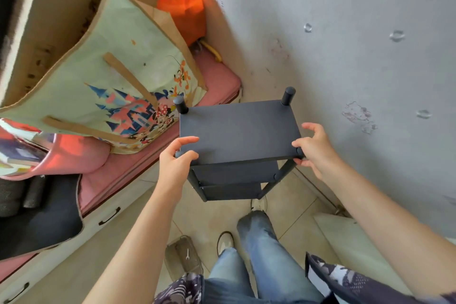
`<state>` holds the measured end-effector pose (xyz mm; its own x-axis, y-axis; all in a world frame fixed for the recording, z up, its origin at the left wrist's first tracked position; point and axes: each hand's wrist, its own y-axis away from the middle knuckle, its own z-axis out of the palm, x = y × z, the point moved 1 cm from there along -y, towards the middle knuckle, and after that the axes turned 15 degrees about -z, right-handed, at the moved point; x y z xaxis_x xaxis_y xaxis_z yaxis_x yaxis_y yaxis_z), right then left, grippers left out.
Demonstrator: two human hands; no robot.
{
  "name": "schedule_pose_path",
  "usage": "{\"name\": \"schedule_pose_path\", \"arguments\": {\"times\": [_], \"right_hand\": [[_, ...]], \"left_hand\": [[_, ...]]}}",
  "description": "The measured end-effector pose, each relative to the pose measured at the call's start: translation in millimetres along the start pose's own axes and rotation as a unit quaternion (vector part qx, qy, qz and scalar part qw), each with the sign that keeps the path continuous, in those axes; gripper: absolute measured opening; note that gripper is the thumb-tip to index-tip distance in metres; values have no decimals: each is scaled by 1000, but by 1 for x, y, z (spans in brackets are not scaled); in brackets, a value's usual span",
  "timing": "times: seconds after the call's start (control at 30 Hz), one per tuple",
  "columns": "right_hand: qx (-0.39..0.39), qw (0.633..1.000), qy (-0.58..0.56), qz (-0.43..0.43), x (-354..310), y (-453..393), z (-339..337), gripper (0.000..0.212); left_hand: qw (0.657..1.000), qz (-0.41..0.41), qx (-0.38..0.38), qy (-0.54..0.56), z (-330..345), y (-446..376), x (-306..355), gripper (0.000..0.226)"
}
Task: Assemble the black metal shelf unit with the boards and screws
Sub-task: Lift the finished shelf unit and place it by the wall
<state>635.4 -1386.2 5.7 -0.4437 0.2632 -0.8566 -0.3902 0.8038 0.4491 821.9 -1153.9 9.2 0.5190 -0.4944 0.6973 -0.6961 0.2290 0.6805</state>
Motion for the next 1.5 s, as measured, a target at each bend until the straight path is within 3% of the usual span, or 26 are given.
{"name": "schedule_pose_path", "arguments": {"times": [0.17,0.37,0.47,0.63,0.9,1.1,1.33,1.5], "right_hand": [[-25,997,30,61,4,-55,-3,75],[-45,986,95,127,28,-110,5,95],[-62,981,124,136,50,-135,15,88],[-60,980,115,152,89,-165,29,49],[-24,985,89,148,148,-190,38,74],[30,987,65,142,175,-190,53,77],[27,991,44,125,191,-188,59,76],[5,989,96,112,197,-186,61,68]], "left_hand": [[999,-38,7,-28,36,-44,12,49],[993,-43,-53,-94,66,-108,8,62],[993,-58,-67,-83,77,-150,0,67],[989,-88,-79,-87,99,-211,-22,67],[987,-102,-111,-54,128,-265,-54,67],[986,-138,-95,-16,138,-285,-71,59],[986,-128,-106,-24,144,-300,-76,60],[989,-98,-94,-63,139,-303,-77,61]]}}
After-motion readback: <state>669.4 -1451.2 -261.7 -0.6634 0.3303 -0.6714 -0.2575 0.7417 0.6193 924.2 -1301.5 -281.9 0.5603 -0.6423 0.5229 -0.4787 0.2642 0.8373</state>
